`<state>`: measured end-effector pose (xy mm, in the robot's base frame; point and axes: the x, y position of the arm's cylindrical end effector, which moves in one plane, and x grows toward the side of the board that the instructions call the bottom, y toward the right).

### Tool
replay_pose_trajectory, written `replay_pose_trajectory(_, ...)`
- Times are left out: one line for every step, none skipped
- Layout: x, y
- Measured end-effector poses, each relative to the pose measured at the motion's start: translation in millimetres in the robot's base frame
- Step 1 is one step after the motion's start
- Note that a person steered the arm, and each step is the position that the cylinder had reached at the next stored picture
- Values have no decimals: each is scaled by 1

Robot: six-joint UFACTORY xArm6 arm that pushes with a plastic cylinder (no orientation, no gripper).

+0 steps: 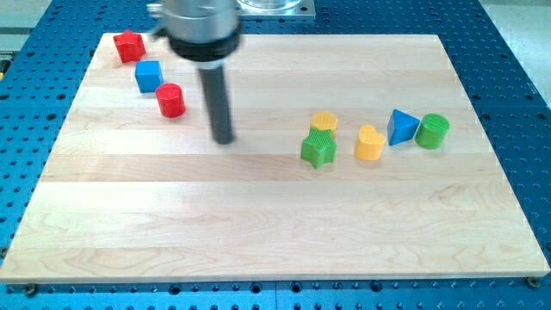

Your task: Slide the green circle to the bottom of the triangle

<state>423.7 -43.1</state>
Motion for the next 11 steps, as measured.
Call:
replay_pose_trajectory(-38, 80)
replay_pose_trajectory(-48, 160)
replay_pose_trajectory(-41, 236)
replay_pose_trajectory(-48, 296)
replay_pose_trajectory(-17, 317)
replay_pose_trajectory(-5, 283)
replay_pose_trajectory(-14, 271)
replay_pose_trajectory(52, 240)
replay_pose_trajectory(102, 260)
replay_pose_trajectory(75, 260)
replay_pose_trajectory(56, 240)
